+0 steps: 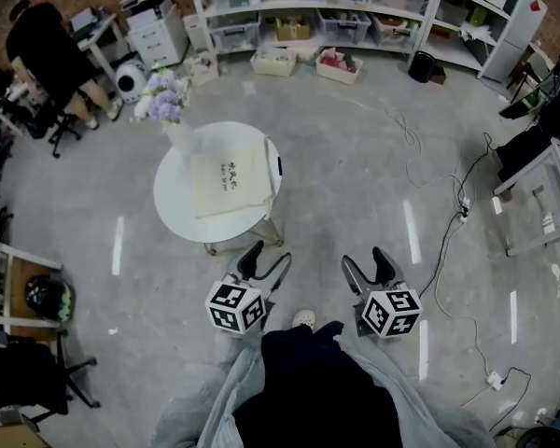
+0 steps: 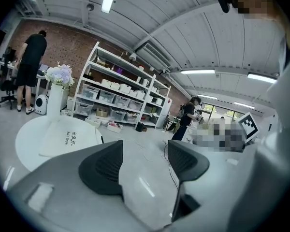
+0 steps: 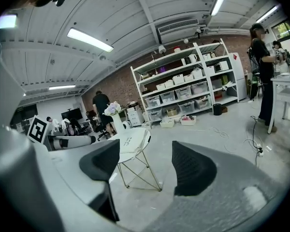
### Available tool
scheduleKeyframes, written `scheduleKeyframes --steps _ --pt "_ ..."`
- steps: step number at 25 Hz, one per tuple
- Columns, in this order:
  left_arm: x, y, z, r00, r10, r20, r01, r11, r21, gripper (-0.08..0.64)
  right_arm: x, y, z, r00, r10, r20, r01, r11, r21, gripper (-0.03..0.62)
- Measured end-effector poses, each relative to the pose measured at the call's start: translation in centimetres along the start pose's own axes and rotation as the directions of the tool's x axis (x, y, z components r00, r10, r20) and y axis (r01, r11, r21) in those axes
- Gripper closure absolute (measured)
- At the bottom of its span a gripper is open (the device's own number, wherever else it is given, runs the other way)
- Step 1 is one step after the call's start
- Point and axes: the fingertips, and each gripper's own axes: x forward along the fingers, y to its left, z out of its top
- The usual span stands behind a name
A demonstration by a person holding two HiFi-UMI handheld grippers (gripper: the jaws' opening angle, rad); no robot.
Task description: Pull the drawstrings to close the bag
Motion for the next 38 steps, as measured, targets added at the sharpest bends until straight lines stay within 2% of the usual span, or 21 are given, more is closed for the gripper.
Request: scheduleKeyframes --steps 7,14,22,27,35,38 --pt "0.2 -0.2 -2.2 0.998 -0.017 -0.063 0.016 1.000 -0.024 0.267 0.2 -0.1 -0.7 0.999 -0.018 -0.032 0.018 1.000 0.015 0.258" --pt "1.6 0.9 -1.8 0.998 -0.001 -0.058 -0.002 0.999 -0.046 0.267 2.1 -0.5 -0.6 0.999 0.011 -0.053 -0.010 1.000 0.015 0.258" --pt "7.3 2.5 0.7 0.999 0.017 -0.043 -0.019 0.999 -0.040 0.267 6.4 -4.2 2.6 0.998 0.035 -0.047 -0.035 0.999 0.012 0.258" --pt "12.3 3.7 3.4 0.999 0.027 -0.027 -0.028 0.999 -0.026 0.267 10.0 -7.8 6.2 0.998 0.047 -0.036 -0.048 0.999 -0.006 0.258" --pt "19.8 6.5 8.3 0.997 0.070 0.025 -0.070 0.998 -0.002 0.267 16.6 -12.4 11.3 0.994 0.101 -0.034 -0.102 0.994 -0.037 0.258" --pt "21.9 8.0 9.5 0.994 0.101 0.040 -0.100 0.995 -0.021 0.267 18.8 -14.0 12.8 0.992 0.116 -0.040 -0.117 0.992 -0.045 0.258"
